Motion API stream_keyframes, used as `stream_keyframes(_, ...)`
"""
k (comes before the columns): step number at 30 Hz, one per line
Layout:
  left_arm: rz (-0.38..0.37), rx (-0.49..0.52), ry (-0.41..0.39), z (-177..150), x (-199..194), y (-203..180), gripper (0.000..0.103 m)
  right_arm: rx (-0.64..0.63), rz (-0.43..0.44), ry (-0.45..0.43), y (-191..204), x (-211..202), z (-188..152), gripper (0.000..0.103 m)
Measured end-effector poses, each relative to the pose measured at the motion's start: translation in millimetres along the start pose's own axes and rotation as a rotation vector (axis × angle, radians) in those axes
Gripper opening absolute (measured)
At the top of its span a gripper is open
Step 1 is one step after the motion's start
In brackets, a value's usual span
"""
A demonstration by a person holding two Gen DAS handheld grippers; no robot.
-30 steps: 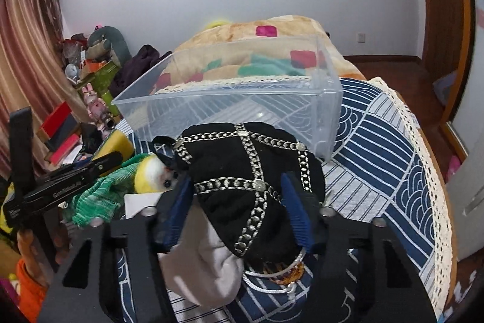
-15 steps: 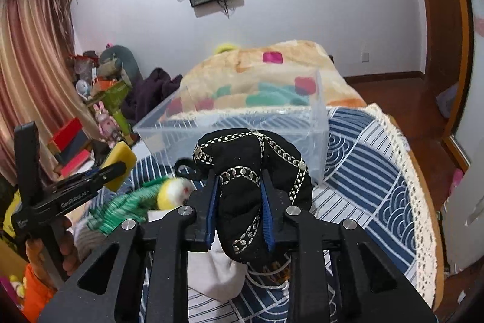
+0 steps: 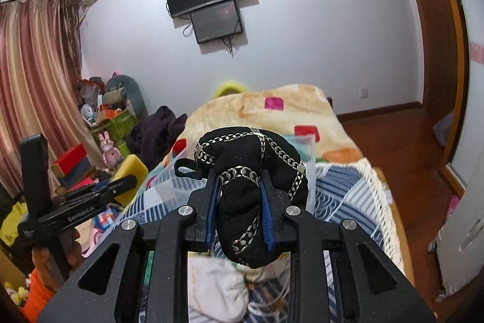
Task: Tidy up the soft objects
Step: 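Lower the sponge and cap into the clear box and open both tools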
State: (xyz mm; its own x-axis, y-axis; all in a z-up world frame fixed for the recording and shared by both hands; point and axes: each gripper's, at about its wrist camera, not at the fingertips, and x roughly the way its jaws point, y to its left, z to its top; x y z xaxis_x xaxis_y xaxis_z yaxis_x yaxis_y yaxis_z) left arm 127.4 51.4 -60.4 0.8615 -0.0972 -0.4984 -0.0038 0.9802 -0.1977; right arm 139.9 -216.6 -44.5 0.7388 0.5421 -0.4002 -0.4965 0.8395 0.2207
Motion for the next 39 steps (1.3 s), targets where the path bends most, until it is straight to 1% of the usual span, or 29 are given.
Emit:
stream_keyframes(5,-0.009,0.018,0.029,17,20,-3,0.03,-0.007,-0.022,0.008,-3,21,16,0.022)
stream_keyframes(9,-0.005,0.017,0.085,25,44,-3,0.03,-0.02,-0.026,0.037,-1,39,23,0.022)
stream_keyframes(13,0.026,0.043,0.128,31,70,-3,0.03,-0.031,-0.045,0.051,-2,53,25,0.022)
stream_keyframes(15,0.026,0.041,0.154,31,79,-2,0.03,-0.027,-0.056,0.063,-3,63,24,0.022)
stream_keyframes(17,0.035,0.053,0.186,30,91,-3,0.03,-0.025,-0.05,0.092,-4,75,23,0.022)
stream_keyframes(20,0.075,0.111,0.199,27,103,-9,0.03,-0.032,-0.05,0.138,-4,91,21,0.022)
stream_keyframes(25,0.067,0.144,0.256,25,125,-14,0.03,-0.049,-0.088,0.247,-8,117,12,0.022)
stream_keyframes(29,0.072,0.173,0.311,21,142,-18,0.03,-0.054,-0.079,0.325,-14,130,5,0.022)
stream_keyframes(33,0.056,0.185,0.354,17,148,-20,0.03,-0.05,-0.065,0.373,-18,135,0,0.022)
stream_keyframes(35,0.05,0.199,0.344,17,148,-21,0.031,-0.042,-0.057,0.395,-20,140,0,0.025)
stream_keyframes(38,0.044,0.193,0.349,16,147,-21,0.035,-0.03,-0.055,0.396,-21,138,-2,0.027)
stream_keyframes(39,0.04,0.192,0.35,16,147,-21,0.038,-0.022,-0.043,0.39,-22,135,-3,0.031)
